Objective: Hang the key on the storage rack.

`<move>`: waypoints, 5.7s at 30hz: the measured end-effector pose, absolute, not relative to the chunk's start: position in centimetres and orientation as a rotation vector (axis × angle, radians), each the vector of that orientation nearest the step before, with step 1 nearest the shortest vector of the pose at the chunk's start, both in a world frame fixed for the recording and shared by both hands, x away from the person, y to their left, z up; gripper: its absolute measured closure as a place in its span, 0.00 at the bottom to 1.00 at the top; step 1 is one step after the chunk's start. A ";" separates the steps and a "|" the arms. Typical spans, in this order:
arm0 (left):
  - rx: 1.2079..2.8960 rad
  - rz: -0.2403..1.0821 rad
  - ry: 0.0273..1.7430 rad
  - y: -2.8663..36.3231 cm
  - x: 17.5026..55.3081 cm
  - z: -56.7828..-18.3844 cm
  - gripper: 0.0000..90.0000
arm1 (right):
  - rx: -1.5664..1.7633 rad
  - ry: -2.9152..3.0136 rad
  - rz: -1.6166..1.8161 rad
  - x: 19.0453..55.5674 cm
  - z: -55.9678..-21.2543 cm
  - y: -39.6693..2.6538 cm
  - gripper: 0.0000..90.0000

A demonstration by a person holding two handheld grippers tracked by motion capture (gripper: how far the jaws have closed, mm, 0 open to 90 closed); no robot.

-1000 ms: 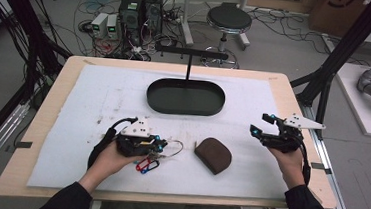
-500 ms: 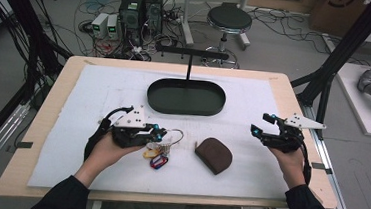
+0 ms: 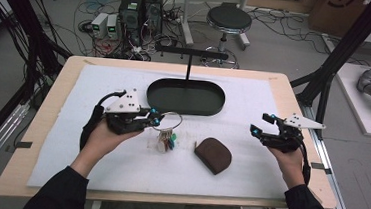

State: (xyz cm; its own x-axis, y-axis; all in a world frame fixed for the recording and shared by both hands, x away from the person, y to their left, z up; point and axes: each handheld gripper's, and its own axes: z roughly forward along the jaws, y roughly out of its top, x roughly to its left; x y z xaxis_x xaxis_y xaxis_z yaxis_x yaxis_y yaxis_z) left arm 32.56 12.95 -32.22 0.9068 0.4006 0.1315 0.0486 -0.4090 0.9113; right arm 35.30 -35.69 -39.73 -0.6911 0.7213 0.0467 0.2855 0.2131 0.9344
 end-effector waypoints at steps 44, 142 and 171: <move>1.874 0.588 0.428 15.4 42.8 -26.9 0.96 | 0.933 2.094 1.481 35.4 -39.8 -35.7 0.29; 1.763 0.615 0.687 19.0 38.2 -31.0 0.36 | 0.919 2.103 1.468 35.3 -39.8 -35.5 0.29; 1.786 0.488 0.529 20.4 29.6 -37.4 0.32 | 0.903 2.126 1.456 35.5 -39.3 -35.1 0.29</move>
State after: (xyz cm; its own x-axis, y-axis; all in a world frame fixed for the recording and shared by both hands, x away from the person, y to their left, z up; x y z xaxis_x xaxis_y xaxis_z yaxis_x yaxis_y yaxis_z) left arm 29.61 20.38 -37.37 0.8119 0.5808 0.0591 0.1056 -0.2457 0.9636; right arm 35.51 -35.07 -39.34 -0.7070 0.7067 0.0273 0.2807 0.2451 0.9280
